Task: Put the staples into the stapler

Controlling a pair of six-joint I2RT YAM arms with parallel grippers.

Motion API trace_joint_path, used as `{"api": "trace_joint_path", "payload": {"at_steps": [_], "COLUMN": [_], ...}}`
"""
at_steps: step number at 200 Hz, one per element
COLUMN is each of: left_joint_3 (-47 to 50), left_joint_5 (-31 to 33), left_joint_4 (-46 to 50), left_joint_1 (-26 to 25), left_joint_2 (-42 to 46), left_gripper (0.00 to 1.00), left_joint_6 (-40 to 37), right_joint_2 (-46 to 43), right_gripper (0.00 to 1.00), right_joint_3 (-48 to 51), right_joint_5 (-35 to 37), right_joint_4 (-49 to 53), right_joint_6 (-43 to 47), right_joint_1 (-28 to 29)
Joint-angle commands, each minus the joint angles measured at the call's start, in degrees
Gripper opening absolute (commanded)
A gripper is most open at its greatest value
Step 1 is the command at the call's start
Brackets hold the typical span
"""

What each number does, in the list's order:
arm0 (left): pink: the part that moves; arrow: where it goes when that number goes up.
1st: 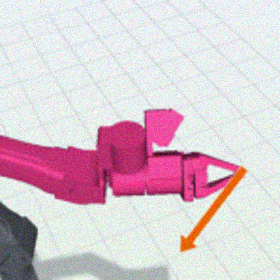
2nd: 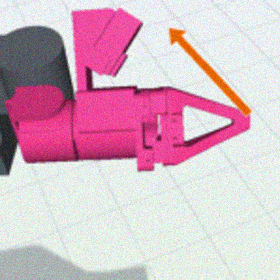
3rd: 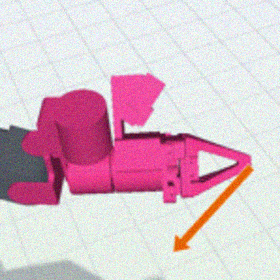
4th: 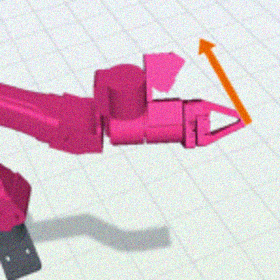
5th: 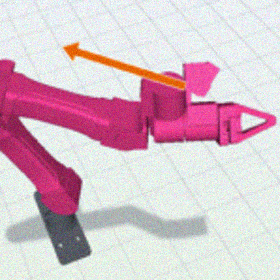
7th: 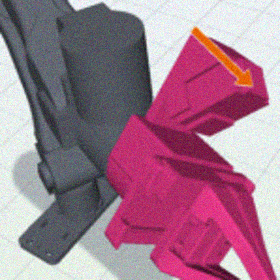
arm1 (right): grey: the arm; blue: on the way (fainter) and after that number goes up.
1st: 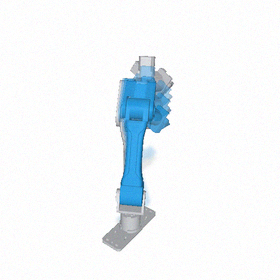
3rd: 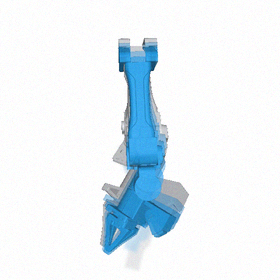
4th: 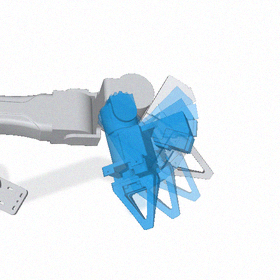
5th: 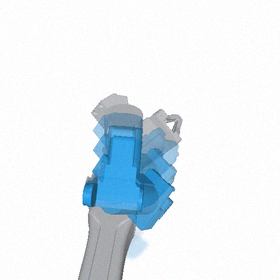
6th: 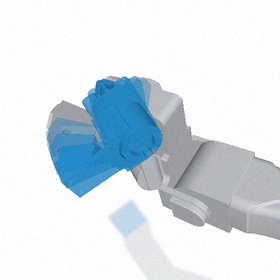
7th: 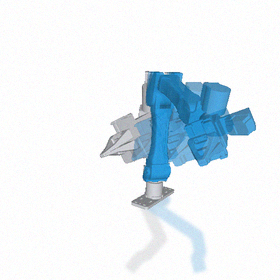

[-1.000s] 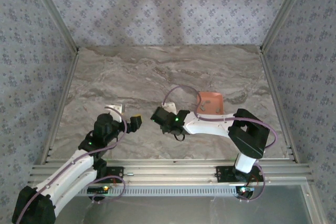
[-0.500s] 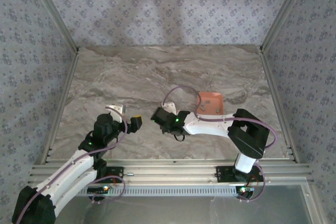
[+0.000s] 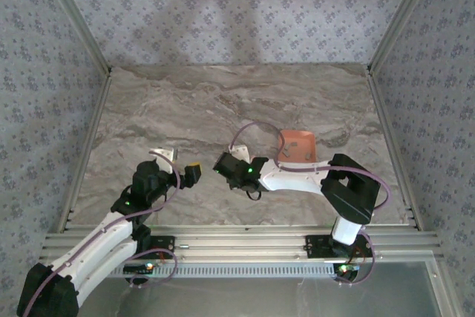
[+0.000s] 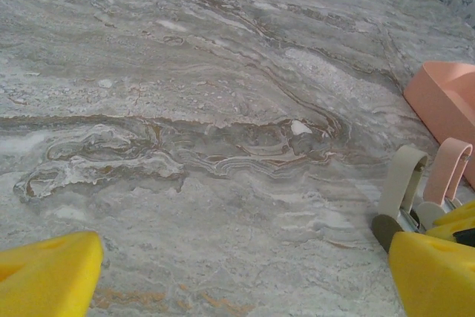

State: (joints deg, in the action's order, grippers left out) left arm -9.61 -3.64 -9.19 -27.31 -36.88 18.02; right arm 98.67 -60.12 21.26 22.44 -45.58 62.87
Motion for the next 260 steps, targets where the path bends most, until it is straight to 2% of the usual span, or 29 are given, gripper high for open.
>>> {"api": "trace_joint_path", "payload": {"at_steps": [1,185,243,260], "left_joint_3": [0.7,1.2,1.3,1.4], "left_joint_5": [-1.2,-1.1,-1.1,-1.2], "left_joint_4": [-1.4,-2.0,-2.3,-2.6], "left_joint_1": [0.5,0.5,0.5,0.4], "left_joint_2": [0.2,0.8,0.7,0.7], "left_gripper": [0.99,0.99,0.99,0.98], "left_joint_6": [-0.9,-0.8,-0.8,-0.8], "right_joint_2": [1.2,1.6,-1.4,-1.5], "right_gripper": [0.16,0.16,0.15,0.16], "right_joint_3": [-0.2,0.3,0.1,0.6], "right_joint_5": [1.2,-0.2,4.7,4.2], "right_joint_4": [0.9,0.1,2.5,1.9], "right_joint_6": [0.4,0.3,-2.6,-2.6], "right_joint_1": [-0.4,-0.2,2.7,2.7]}}
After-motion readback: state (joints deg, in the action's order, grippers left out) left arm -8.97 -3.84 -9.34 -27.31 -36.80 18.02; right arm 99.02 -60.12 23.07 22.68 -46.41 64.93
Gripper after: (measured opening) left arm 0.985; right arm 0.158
